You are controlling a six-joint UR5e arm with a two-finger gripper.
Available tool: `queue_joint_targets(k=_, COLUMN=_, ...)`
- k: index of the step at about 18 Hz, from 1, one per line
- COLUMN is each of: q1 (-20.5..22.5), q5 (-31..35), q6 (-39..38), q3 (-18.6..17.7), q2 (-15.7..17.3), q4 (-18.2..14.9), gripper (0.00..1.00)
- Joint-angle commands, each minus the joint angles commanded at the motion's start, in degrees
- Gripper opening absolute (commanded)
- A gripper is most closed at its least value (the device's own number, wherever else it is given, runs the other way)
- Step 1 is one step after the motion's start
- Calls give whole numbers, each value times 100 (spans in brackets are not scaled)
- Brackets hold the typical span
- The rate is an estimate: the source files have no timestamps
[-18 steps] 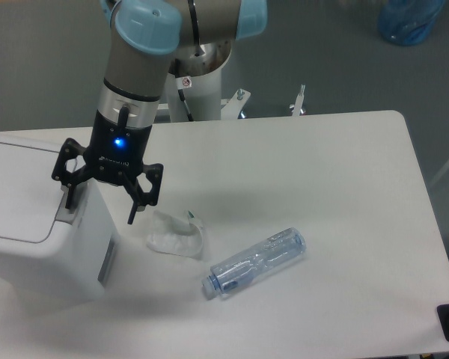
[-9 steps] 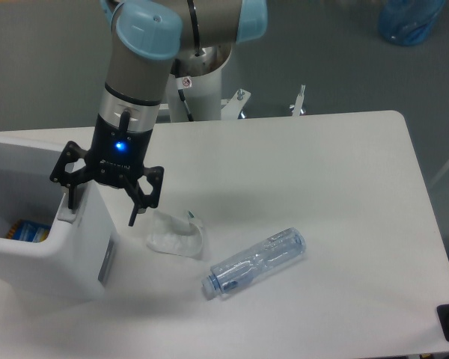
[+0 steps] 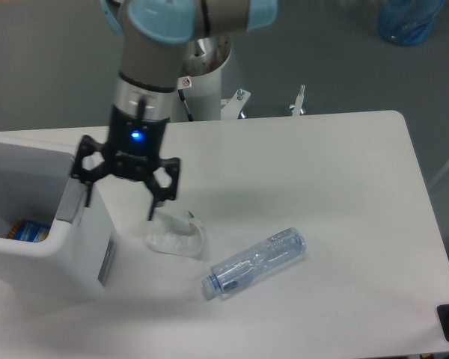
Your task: Open the trash can
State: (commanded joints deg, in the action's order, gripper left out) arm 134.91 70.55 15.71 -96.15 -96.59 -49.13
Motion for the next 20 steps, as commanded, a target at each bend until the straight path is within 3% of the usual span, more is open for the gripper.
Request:
queue_joint_targets(k=5, q1=631, q5=977, q6=1860, q3=-255, q2=-44, q4=-53, gripper=100)
queue_joint_targets(k=8, q1=1404, q5=1004, q6=3206, q3=-632, q2=-79, q4=-44, gripper=100)
queue_joint_targets(k=11, q1=2064, q5=1004, q6=4175, q3=-712, q2=-202, q4=-53, gripper=100)
queue_joint_targets(k=15, q1=2303, q5=1135, q6=5247, q3=-625, q2=-614, q4=-18, gripper=100)
queue_joint_targets(k=20, q1=2303, q5=1549, q6=5654, q3=-598, q2=-650, q4=0, gripper=100)
